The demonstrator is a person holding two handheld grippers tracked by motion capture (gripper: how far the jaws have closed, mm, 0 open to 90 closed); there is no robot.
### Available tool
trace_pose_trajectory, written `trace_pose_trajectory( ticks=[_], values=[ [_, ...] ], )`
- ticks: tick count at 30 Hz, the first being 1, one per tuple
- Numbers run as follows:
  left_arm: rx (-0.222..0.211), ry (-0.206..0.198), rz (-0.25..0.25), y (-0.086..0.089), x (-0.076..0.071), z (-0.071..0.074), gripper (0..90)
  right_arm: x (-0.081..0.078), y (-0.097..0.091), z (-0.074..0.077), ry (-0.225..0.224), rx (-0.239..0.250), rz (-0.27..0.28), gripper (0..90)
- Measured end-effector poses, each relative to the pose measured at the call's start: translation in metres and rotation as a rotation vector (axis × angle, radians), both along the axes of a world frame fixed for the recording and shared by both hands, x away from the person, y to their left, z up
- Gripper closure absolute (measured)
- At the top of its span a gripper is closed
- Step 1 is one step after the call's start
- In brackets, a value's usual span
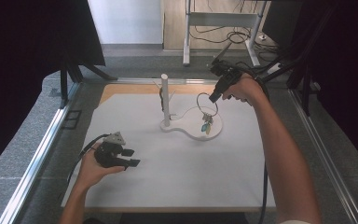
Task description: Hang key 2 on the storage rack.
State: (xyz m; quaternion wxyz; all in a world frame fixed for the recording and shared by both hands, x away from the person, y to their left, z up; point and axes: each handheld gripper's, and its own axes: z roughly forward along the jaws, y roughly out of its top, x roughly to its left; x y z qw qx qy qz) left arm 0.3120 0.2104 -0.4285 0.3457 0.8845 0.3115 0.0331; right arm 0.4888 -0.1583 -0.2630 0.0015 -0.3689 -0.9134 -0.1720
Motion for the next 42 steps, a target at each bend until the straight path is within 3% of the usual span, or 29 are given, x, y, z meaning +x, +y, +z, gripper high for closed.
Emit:
trace_pose_trajectory(
  ticks=[18,33,42],
  values=[
    [-0.012,0.001,0.005,0.001,0.000,0.001,49.2,0.014,0.009,-0.002,-0.004,0.027,0.008,87.9],
    [-0.013,-0.001,0.008,0.003,-0.001,0.002,49.2,0.018,0.015,-0.004,-0.001,0.024,0.001,87.9],
    [-0.020,-0.005,0.010,0.006,-0.003,0.004,49.1,0.029,0.024,-0.002,-0.005,0.013,-0.005,87.9]
  ],
)
